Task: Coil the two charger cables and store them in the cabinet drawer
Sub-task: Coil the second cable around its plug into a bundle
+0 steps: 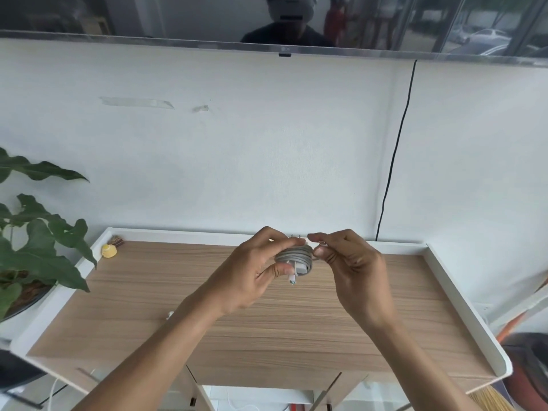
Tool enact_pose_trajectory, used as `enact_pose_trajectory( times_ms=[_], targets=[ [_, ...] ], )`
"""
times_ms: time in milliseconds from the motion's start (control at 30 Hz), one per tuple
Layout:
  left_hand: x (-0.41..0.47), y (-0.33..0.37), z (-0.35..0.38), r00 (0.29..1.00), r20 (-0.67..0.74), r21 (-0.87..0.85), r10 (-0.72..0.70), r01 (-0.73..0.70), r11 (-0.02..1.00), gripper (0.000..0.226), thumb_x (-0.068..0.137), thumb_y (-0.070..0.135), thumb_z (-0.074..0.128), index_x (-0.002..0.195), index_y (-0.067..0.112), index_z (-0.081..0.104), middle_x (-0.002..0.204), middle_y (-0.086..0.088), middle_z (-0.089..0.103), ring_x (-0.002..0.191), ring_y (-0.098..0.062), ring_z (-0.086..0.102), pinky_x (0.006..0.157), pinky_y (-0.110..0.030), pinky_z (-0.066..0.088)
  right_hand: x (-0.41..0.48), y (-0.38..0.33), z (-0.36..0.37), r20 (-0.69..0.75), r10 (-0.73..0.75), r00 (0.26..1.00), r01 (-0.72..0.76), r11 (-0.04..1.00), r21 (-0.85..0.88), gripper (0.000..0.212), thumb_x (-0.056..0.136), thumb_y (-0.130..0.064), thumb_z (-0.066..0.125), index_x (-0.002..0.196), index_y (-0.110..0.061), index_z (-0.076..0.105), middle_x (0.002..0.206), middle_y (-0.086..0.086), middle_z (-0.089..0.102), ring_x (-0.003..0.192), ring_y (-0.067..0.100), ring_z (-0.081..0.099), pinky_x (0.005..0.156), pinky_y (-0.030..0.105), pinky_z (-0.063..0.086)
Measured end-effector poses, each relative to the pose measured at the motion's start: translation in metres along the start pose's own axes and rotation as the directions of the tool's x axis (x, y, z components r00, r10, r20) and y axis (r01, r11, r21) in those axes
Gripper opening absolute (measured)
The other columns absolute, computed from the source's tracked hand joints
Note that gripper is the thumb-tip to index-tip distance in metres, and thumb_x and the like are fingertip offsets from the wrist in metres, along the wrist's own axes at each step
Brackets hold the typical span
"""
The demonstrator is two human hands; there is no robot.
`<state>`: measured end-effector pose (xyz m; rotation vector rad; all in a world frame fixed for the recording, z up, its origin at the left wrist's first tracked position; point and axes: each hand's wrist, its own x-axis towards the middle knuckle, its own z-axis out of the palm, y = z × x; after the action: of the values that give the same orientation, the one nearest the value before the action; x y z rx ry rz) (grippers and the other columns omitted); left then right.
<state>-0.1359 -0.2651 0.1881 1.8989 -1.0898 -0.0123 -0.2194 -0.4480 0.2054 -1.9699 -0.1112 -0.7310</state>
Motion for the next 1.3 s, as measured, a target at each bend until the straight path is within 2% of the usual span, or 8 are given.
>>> enact_pose_trajectory(
  times_ms=[100, 233, 533, 667, 800, 933, 1033, 1300],
  targets=[
    [-0.002, 0.0, -0.004, 0.999, -0.025, 0.08, -0.031, 0.033, 0.996, 0.041, 0.09, 0.039, 0.062, 0.127, 0.033, 0.048, 0.122, 0.011, 0.058, 0.11, -0.002, 0.06, 0.098, -0.031, 0.049, 0.0, -0.005, -0.001, -0.019, 0.102, 0.995, -0.101, 0.995, 0.017, 0.026, 0.086, -0.017, 0.07, 0.104, -0.033, 0.062, 0.079, -0.009, 0.071, 0.077, 0.008, 0.067, 0.069, 0.018, 0.05],
    [-0.005, -0.001, -0.003, 0.999, -0.039, 0.15, 0.025, -0.019, 0.989, 0.033, 0.091, 0.038, 0.064, 0.12, 0.029, 0.053, 0.114, 0.011, 0.059, 0.104, -0.003, 0.061, 0.092, -0.031, 0.05, 0.0, -0.007, 0.004, -0.029, 0.187, 0.982, -0.187, 0.982, 0.019, 0.021, 0.08, -0.014, 0.076, 0.083, -0.027, 0.06, 0.077, -0.013, 0.07, 0.059, 0.018, 0.058, 0.053, 0.021, 0.045],
    [-0.009, 0.001, -0.004, 0.997, 0.019, 0.209, 0.069, -0.072, 0.975, 0.03, 0.091, 0.04, 0.063, 0.116, 0.025, 0.059, 0.108, 0.012, 0.059, 0.096, -0.008, 0.062, 0.083, -0.035, 0.05, -0.005, 0.002, 0.011, 0.056, -0.082, 0.995, 0.091, 0.977, -0.191, 0.016, 0.087, -0.008, 0.068, 0.099, -0.018, 0.068, 0.087, -0.025, 0.066, 0.079, -0.002, 0.066, 0.066, 0.01, 0.049],
    [-0.011, 0.003, -0.004, 0.998, -0.002, 0.164, 0.058, -0.057, 0.985, 0.024, 0.09, 0.041, 0.064, 0.108, 0.025, 0.06, 0.106, 0.011, 0.06, 0.096, -0.007, 0.063, 0.083, -0.034, 0.05, -0.004, 0.008, 0.011, 0.082, -0.175, 0.981, 0.187, 0.964, -0.189, 0.02, 0.086, -0.005, 0.068, 0.093, -0.024, 0.067, 0.085, -0.017, 0.068, 0.072, -0.001, 0.063, 0.064, 0.023, 0.054],
    [-0.014, 0.0, -0.003, 0.999, -0.028, 0.127, 0.032, -0.028, 0.992, 0.023, 0.089, 0.041, 0.065, 0.104, 0.025, 0.062, 0.104, 0.011, 0.063, 0.096, -0.008, 0.063, 0.083, -0.03, 0.05, -0.005, 0.014, 0.013, 0.106, -0.13, 0.986, 0.148, 0.971, -0.189, 0.025, 0.087, -0.009, 0.068, 0.108, -0.02, 0.066, 0.09, -0.016, 0.071, 0.074, -0.002, 0.066, 0.067, 0.019, 0.054],
    [-0.019, -0.006, 0.001, 0.998, -0.056, 0.111, 0.017, -0.011, 0.994, 0.025, 0.09, 0.04, 0.066, 0.106, 0.021, 0.064, 0.104, 0.01, 0.062, 0.096, -0.009, 0.063, 0.083, -0.035, 0.052, -0.006, 0.019, 0.017, 0.101, -0.239, 0.966, 0.256, 0.942, -0.217, 0.015, 0.086, -0.006, 0.069, 0.097, -0.014, 0.071, 0.09, -0.01, 0.072, 0.077, 0.001, 0.067, 0.067, 0.024, 0.055],
    [-0.021, -0.009, 0.001, 0.996, -0.087, 0.067, -0.005, 0.011, 0.998, 0.023, 0.089, 0.039, 0.067, 0.107, 0.025, 0.063, 0.104, 0.011, 0.062, 0.097, -0.01, 0.064, 0.085, -0.036, 0.053, -0.007, 0.021, 0.018, 0.113, -0.288, 0.951, 0.306, 0.928, -0.213, 0.017, 0.085, -0.005, 0.069, 0.1, -0.012, 0.074, 0.097, -0.006, 0.072, 0.086, 0.001, 0.067, 0.076, 0.016, 0.053],
    [-0.027, -0.017, 0.003, 0.99, -0.1, 0.052, -0.096, 0.101, 0.994, 0.042, 0.085, 0.049, 0.067, 0.11, 0.017, 0.058, 0.106, 0.012, 0.067, 0.097, -0.003, 0.065, 0.086, -0.032, 0.055, -0.005, 0.029, 0.019, 0.208, -0.296, 0.932, 0.335, 0.924, -0.185, 0.017, 0.087, -0.012, 0.068, 0.103, -0.012, 0.074, 0.099, -0.005, 0.071, 0.09, 0.003, 0.066, 0.081, 0.015, 0.05]
  ],
)
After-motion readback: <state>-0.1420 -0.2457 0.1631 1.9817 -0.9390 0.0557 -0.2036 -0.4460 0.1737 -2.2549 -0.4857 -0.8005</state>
